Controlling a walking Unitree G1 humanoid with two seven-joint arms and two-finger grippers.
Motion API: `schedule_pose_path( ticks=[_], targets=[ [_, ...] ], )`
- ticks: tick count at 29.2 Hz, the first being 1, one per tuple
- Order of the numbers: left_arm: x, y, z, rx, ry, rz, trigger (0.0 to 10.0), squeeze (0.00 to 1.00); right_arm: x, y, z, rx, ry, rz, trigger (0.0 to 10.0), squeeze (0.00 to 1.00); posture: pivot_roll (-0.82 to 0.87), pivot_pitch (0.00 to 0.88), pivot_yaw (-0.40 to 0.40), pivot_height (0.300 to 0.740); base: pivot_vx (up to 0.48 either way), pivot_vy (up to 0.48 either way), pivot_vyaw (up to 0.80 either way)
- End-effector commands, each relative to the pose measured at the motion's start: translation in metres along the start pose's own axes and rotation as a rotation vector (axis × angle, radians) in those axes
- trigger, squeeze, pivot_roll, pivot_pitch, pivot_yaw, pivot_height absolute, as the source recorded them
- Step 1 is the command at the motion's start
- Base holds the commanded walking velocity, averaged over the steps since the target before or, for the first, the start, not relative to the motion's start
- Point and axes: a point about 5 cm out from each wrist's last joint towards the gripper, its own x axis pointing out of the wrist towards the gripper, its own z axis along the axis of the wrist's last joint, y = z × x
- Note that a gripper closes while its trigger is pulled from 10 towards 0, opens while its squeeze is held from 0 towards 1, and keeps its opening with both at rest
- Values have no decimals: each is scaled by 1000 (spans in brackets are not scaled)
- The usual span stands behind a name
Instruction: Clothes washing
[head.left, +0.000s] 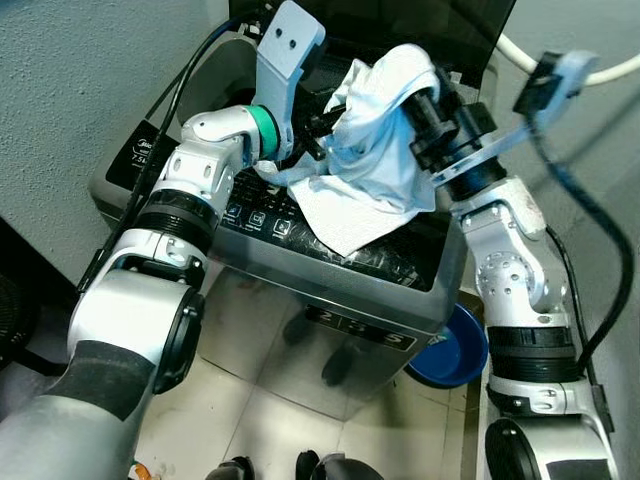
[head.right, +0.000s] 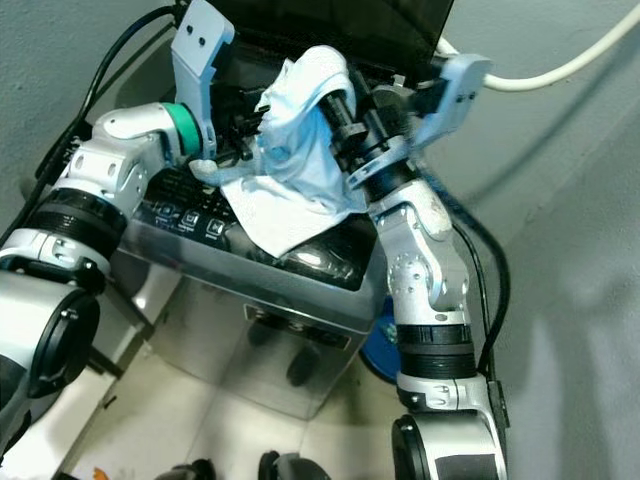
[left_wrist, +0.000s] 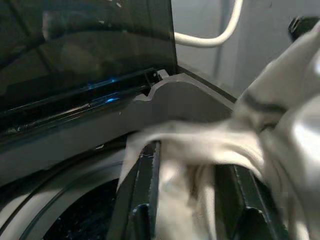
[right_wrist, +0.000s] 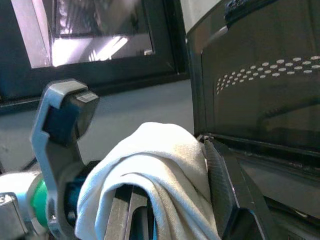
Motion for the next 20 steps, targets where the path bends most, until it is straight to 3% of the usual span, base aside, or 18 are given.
schedule_pose_path(
  ticks=[1,2,3,4,5,6,7,8,9,11,13,15,16,17,19,20],
  targets=[
    [-3,1,1,-4,-19,-9,10000,1000,-2,0,-6,-11,29,0,10000,0,6,118,-4,740,0,0,0],
    [-7,1,4,-16,-43,-12,10000,1000,-2,0,-8,-37,47,-1,10000,0,5,116,-2,740,0,0,0],
    [-17,-5,12,-20,-95,-53,10000,1000,-2,0,-17,-136,115,-9,10000,0,6,115,-2,740,0,0,0],
    [-17,-5,12,-20,-95,-53,10000,1000,-2,0,-17,-136,115,-9,10000,0,6,115,-2,740,0,0,0],
    [-25,-10,17,1,-121,-77,10000,847,-2,0,-23,-199,160,1,10000,0,6,115,-2,740,0,0,0],
    [-29,-15,19,17,-136,-93,10000,0,-2,1,-27,-239,189,9,10000,0,9,115,-3,740,0,0,0],
    [-29,-15,19,17,-136,-93,10000,0,-2,1,-27,-239,189,9,10000,0,9,115,-3,740,0,0,0],
    [-46,-26,24,51,-160,-142,10000,0,-3,0,-33,-293,247,16,10000,0,18,113,-4,740,0,0,0],
    [-46,-26,24,51,-160,-142,10000,0,-3,0,-33,-293,247,16,10000,0,18,113,-4,740,0,0,0],
    [-62,-33,23,94,-150,-148,10000,0,-2,-1,-35,-363,284,31,10000,0,22,109,-4,740,0,0,0],
    [-67,-33,21,97,-143,-133,10000,0,-1,-1,-32,-324,260,26,10000,0,22,109,-5,740,0,0,0],
    [-77,-34,16,72,-131,-101,10000,0,8,-14,-5,-110,48,-141,10000,0,28,104,-8,740,0,0,0],
    [-77,-34,16,72,-131,-101,10000,0,8,-14,-5,-110,48,-141,10000,0,28,104,-8,740,0,0,0],
    [-80,-36,15,61,-125,-92,10000,0,10,-20,3,-26,-21,-209,10000,0,28,104,-8,740,0,0,0],
    [-83,-38,13,50,-115,-82,10000,0,10,-24,5,-54,-12,-232,10000,0,23,98,-8,740,0,0,0],
    [-84,-40,10,40,-105,-69,10000,0,9,-21,0,-198,48,-167,10000,0,20,97,-8,740,0,0,0]
  ],
)
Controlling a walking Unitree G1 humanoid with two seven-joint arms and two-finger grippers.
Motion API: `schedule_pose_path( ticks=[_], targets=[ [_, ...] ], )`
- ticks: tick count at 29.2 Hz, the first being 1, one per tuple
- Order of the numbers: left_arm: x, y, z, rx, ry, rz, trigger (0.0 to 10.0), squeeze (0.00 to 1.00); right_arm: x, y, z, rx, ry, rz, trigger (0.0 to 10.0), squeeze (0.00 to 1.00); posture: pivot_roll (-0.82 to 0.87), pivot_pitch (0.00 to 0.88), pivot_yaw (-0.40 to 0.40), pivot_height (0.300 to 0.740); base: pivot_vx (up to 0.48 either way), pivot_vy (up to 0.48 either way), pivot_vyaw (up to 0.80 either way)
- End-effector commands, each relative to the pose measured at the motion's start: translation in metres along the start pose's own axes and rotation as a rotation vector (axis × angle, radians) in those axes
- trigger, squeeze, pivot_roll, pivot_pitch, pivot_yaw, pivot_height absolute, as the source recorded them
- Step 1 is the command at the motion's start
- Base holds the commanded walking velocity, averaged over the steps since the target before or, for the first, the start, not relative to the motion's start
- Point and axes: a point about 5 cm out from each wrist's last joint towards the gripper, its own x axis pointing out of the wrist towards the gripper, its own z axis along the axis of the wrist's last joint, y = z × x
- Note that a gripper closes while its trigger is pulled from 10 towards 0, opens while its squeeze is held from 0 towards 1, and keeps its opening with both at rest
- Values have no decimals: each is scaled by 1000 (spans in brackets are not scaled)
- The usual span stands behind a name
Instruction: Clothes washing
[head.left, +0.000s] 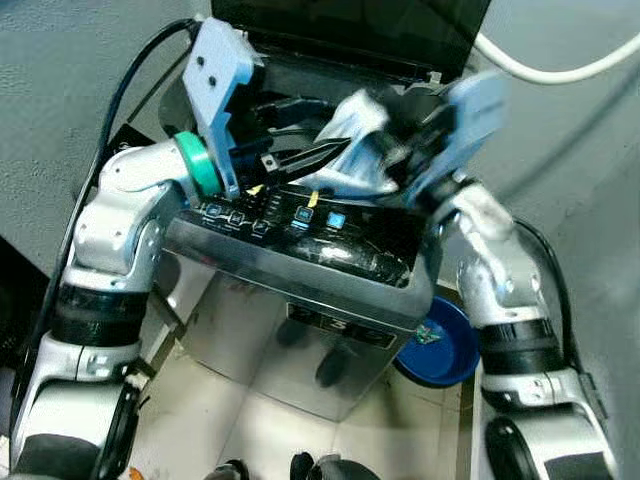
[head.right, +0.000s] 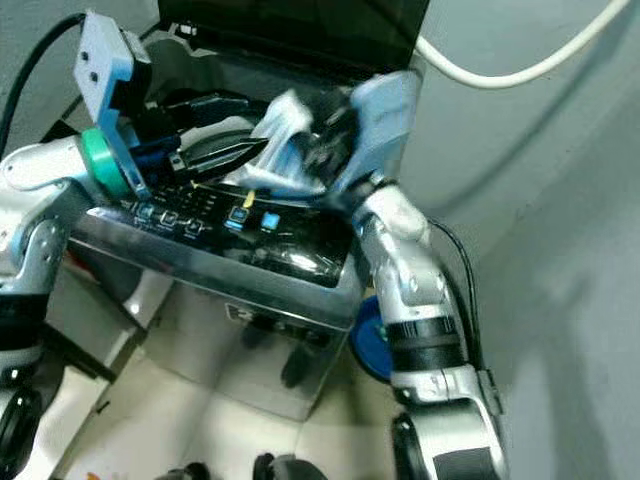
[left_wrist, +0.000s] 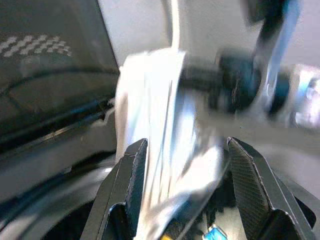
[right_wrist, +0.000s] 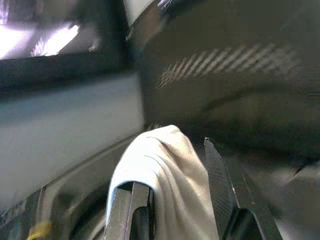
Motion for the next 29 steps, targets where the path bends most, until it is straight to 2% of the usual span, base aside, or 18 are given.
schedule_pose_path(
  ticks=[1,2,3,4,10,11,16,18,20,21,22,23,24,25,26,27,28,29],
  targets=[
    [-3,-3,-1,-17,7,7,10000,0,-2,-1,-1,-67,10,12,10000,0,20,97,-8,740,0,0,0],
    [-3,-5,-3,-33,15,28,10000,0,-9,12,-16,-195,120,194,10000,0,20,97,-8,740,0,0,0],
    [-3,-5,-3,-33,15,28,10000,0,-9,12,-16,-195,120,194,10000,0,20,97,-8,740,0,0,0],
    [-3,-6,-3,-36,14,33,10000,0,-12,16,-20,-212,144,247,10000,0,20,97,-8,740,0,0,0],
    [-5,-7,-1,-54,16,61,10000,0,-14,15,-19,-212,152,265,10000,0,17,97,-9,740,0,0,0],
    [-6,-7,-1,-58,20,67,10000,0,-17,19,-19,-230,160,313,10000,0,18,103,-6,740,0,0,0],
    [-9,-5,0,-67,23,111,10000,0,-12,12,-10,-153,84,209,10000,0,22,105,-8,740,0,0,0],
    [-9,-5,0,-67,23,111,10000,0,-12,12,-10,-153,84,209,10000,0,22,105,-8,740,0,0,0],
    [-8,-5,3,-75,5,122,10000,0,-10,10,-4,-87,42,185,10000,0,22,108,-2,740,0,0,0],
    [-8,-5,3,-75,5,122,10000,0,-10,10,-4,-87,42,185,10000,0,22,108,-2,740,0,0,0],
    [-8,-6,3,-87,3,126,10000,0,-13,16,-4,-43,49,244,10000,0,22,109,0,740,0,0,0],
    [-9,-7,2,-93,6,131,10000,0,-18,25,-4,-60,54,332,10000,0,21,110,0,740,0,0,0],
    [-9,-7,2,-93,6,131,10000,0,-18,25,-4,-60,54,332,10000,0,21,110,0,740,0,0,0],
    [-9,-8,1,-97,7,127,10000,0,-24,33,-9,-74,89,410,10000,0,19,111,3,740,0,0,0],
    [-9,-8,1,-97,7,127,10000,0,-24,33,-9,-74,89,410,10000,0,19,111,3,740,0,0,0],
    [-10,-10,1,-99,5,121,10000,0,-24,38,-17,-143,135,427,10000,0,18,112,3,740,0,0,0],
    [-10,-10,1,-99,5,121,10000,0,-24,38,-17,-143,135,427,10000,0,18,112,3,740,0,0,0],
    [-10,-11,2,-102,3,118,10000,0,-20,39,-25,-207,165,411,10000,635,18,114,1,740,0,0,0]
  ],
)
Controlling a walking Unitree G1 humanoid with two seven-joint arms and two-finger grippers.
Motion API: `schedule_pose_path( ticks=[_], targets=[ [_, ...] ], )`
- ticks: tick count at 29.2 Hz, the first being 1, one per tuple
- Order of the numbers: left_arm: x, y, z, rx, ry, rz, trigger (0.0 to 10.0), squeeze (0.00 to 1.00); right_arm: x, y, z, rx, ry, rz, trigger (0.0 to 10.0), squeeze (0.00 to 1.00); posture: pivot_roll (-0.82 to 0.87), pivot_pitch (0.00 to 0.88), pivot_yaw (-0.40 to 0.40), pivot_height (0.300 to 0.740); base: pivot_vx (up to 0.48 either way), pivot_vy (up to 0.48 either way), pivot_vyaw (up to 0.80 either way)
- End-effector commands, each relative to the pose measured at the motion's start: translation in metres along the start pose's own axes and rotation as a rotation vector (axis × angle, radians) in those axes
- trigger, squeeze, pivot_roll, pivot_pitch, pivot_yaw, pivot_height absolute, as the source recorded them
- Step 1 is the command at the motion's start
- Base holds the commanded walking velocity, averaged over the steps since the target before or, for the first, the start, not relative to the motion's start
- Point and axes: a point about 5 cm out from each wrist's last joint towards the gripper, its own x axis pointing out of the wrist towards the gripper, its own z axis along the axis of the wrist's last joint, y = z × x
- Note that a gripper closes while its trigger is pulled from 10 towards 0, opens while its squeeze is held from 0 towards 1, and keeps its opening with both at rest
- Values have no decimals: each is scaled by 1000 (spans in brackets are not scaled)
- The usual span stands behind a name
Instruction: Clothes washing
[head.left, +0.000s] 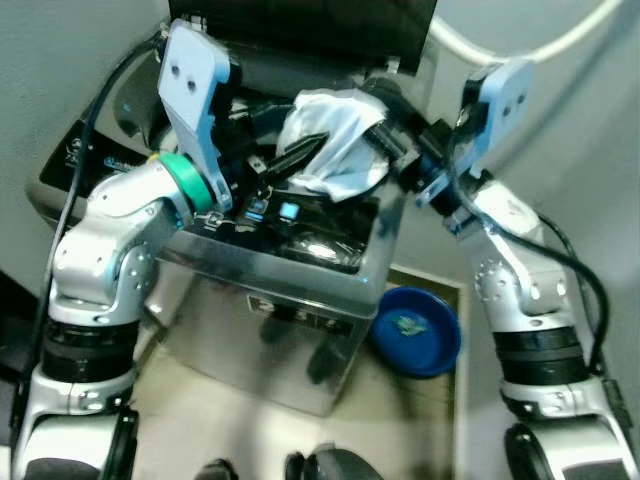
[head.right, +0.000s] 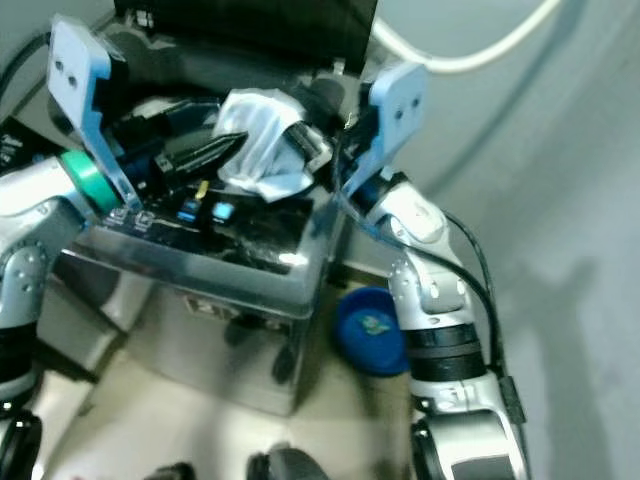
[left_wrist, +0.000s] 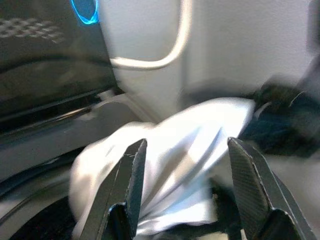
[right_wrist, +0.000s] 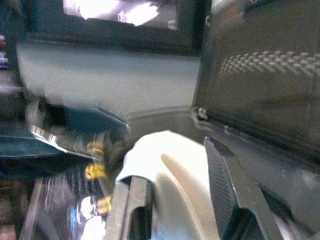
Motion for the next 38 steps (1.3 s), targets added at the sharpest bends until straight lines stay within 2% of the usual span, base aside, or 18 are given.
schedule_pose_path(
  ticks=[1,2,8,9,10,20,23,29,33,35,38],
  targets=[
    [-1,-2,1,-5,0,-10,10000,0,11,3,-4,-90,42,-2,10000,635,18,114,1,740,0,0,0],
    [-1,-5,2,-13,-3,-12,10000,0,16,3,-7,-117,58,-20,10000,1000,21,116,0,740,0,0,0],
    [0,-11,2,-19,-8,-27,10000,0,33,7,-7,-180,64,-19,10000,1000,28,117,-3,740,0,0,0],
    [0,-12,2,-17,-8,-28,10000,0,36,10,-4,-190,51,-5,10000,855,30,116,-5,740,0,0,0],
    [0,-12,2,-19,-8,-24,10000,0,39,13,0,-203,30,10,10000,0,30,116,-7,740,0,0,0],
    [1,-9,3,-25,-23,6,10000,0,33,14,2,-189,0,18,10000,0,17,114,-6,740,0,0,0],
    [4,-1,6,-44,-57,86,10000,0,30,12,1,-169,-19,-5,10000,0,17,114,-7,740,0,0,0],
    [4,9,7,-43,-64,185,10000,0,28,9,1,-152,-34,-44,10000,0,19,112,-9,740,0,0,0],
    [3,18,7,-38,-71,292,10000,0,27,-1,4,-99,-67,-166,10000,0,18,112,-10,740,0,0,0],
    [3,18,7,-38,-71,292,10000,0,27,-1,4,-99,-67,-166,10000,0,18,112,-10,740,0,0,0],
    [0,26,2,-24,-60,384,10000,0,20,-13,5,-18,-94,-314,10000,0,20,113,-11,740,0,0,0]
  ],
)
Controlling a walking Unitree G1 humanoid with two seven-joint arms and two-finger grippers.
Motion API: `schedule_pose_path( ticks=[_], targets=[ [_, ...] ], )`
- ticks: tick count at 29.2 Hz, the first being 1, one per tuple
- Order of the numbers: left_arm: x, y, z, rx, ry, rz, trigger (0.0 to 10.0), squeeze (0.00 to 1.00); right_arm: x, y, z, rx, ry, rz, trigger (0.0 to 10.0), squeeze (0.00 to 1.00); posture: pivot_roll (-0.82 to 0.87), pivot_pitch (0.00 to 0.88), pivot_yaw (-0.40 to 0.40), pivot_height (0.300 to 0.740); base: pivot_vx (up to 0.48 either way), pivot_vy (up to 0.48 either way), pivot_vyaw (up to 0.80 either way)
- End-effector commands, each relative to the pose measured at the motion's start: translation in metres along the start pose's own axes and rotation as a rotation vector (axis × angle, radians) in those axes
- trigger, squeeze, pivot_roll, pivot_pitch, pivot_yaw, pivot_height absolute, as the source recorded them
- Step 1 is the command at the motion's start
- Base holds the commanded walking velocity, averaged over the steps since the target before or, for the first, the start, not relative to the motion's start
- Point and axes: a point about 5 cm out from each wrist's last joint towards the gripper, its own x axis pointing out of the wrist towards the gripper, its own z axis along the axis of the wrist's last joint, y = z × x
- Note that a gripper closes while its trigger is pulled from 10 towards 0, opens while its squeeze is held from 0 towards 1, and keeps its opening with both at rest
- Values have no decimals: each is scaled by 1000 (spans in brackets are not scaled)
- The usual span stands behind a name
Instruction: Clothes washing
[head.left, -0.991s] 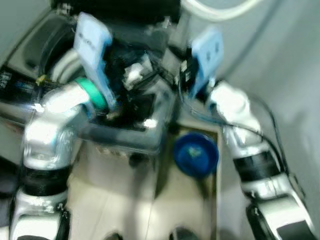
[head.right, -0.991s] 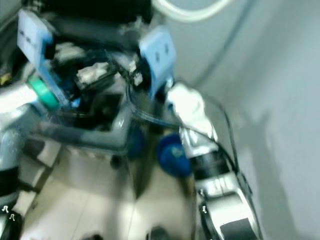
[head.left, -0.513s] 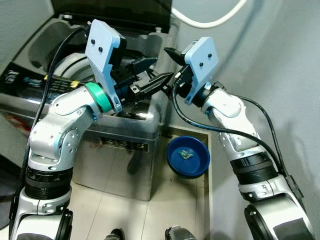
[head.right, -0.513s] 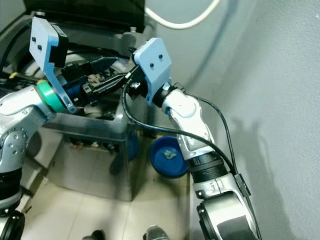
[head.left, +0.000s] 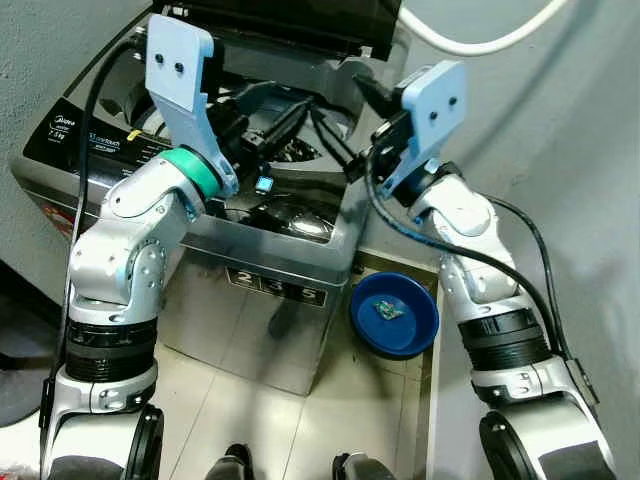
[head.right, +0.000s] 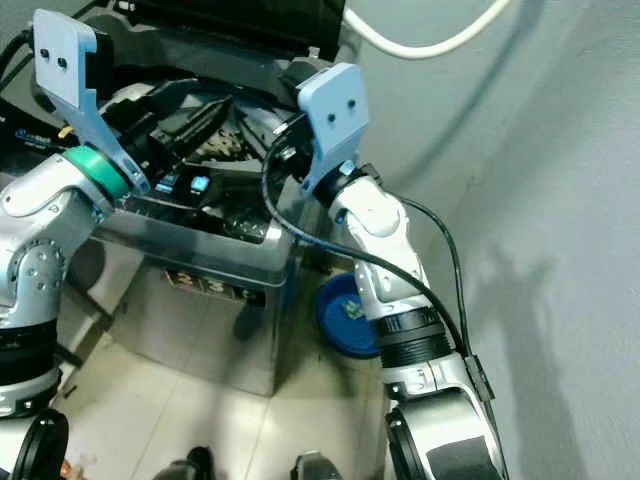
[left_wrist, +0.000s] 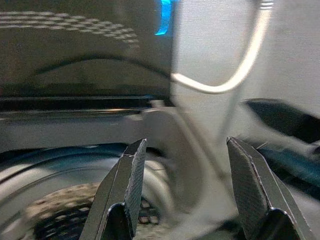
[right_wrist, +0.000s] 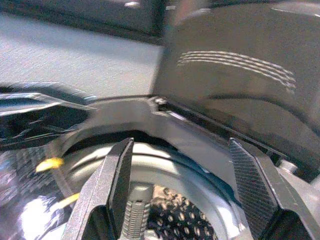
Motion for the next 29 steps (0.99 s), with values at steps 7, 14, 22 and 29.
schedule_pose_path(
  ticks=[7,14,22,29],
  targets=[
    [-2,11,-8,63,20,122,10000,0,-14,-25,-7,115,16,-214,10000,0,16,116,-10,740,0,0,0],
    [-3,14,-10,61,18,159,10000,0,-18,-30,-9,132,28,-264,10000,0,17,110,-11,740,0,0,0],
    [-3,17,-12,57,15,196,10000,0,-20,-34,-13,137,46,-305,10000,0,19,103,-13,740,0,0,0],
    [-2,18,-12,60,6,205,10000,0,-21,-34,-14,134,55,-309,10000,0,18,94,-14,740,0,0,0]
  ],
)
